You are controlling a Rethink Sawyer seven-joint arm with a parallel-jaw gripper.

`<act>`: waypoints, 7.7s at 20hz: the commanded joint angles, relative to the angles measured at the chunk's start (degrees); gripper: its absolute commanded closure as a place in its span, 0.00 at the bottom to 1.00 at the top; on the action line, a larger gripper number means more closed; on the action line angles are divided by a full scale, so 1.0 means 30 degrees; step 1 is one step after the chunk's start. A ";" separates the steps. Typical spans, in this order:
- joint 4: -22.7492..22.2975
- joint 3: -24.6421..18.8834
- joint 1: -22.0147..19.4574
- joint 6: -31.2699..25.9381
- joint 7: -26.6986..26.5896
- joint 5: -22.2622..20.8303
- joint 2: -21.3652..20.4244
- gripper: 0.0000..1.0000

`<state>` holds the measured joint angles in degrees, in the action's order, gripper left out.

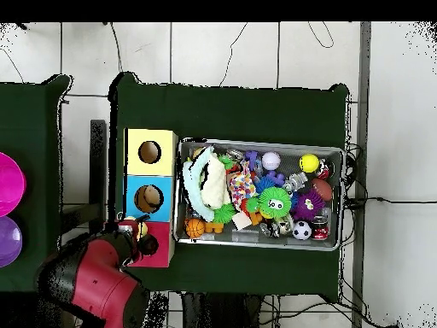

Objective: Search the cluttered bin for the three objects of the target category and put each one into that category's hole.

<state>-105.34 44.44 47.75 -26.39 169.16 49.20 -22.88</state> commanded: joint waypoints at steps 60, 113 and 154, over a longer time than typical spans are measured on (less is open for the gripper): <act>0.3001 -0.0107 0.1279 -0.3294 0.8620 -0.0249 0.3441 1.00; -0.0539 -0.1292 -0.0684 -0.1909 0.3418 -0.3079 0.0720 1.00; 0.3411 -0.2422 -0.0813 -0.6861 0.5162 -0.6376 0.2337 1.00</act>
<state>-102.43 45.32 46.60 -39.71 176.94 32.17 -19.58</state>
